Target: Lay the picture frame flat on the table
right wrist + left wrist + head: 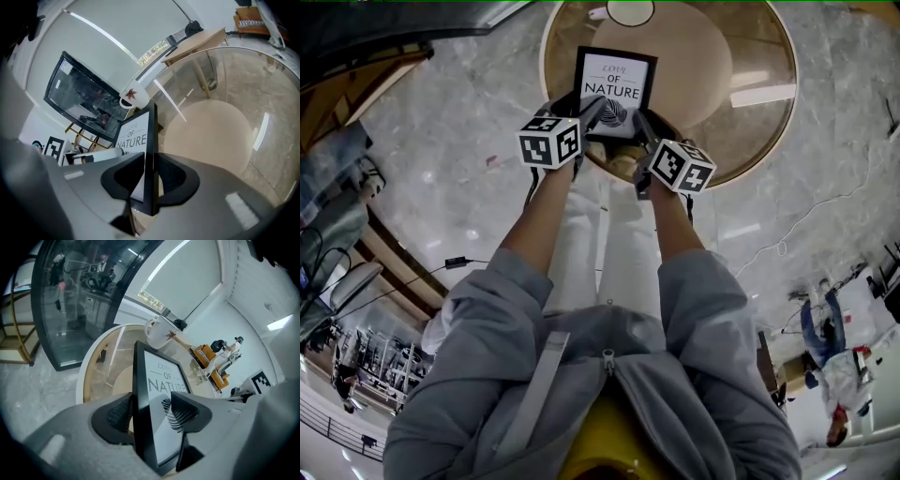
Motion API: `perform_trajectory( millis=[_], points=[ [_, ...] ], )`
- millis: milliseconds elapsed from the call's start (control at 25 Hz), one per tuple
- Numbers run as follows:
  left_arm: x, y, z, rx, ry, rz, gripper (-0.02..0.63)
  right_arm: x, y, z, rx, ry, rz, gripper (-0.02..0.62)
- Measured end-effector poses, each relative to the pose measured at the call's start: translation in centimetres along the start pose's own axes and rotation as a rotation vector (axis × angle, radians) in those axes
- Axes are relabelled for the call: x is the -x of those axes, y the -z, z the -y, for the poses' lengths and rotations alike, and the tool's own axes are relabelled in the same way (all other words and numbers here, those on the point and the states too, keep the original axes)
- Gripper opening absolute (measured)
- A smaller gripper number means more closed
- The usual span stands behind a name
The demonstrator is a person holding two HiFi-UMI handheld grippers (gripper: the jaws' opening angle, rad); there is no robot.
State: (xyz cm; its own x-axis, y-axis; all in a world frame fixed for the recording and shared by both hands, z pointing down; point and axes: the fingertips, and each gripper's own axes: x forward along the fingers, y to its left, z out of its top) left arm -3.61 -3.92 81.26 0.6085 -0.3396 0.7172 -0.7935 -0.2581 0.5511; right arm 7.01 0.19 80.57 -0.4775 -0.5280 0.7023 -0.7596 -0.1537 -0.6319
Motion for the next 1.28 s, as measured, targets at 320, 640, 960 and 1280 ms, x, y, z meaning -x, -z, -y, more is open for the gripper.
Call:
perform_trajectory(
  millis=[320,640,960,1280],
  points=[
    [0.4,-0.4,-0.3,-0.115,-0.072,0.016,0.326,0.3,-0.5,0.3,0.055,0.062,0.037,0.08],
    [1.8,-1.2,-0.3,-0.143,-0.056,0.071,0.284,0.2,-0.4,0.4,0.157,0.143,0.009,0.154],
    [5.5,-2.1,3.1,-0.2,0.03,0.061,0.027,3.7,-3.0,-2.0,0.282,0.211,0.048,0.105],
    [13.2,-7.3,9.5,-0.284,0.047,0.136,0.003,11.4,-8.3,-10.0,0.405,0.219,0.144,0.0]
  ],
)
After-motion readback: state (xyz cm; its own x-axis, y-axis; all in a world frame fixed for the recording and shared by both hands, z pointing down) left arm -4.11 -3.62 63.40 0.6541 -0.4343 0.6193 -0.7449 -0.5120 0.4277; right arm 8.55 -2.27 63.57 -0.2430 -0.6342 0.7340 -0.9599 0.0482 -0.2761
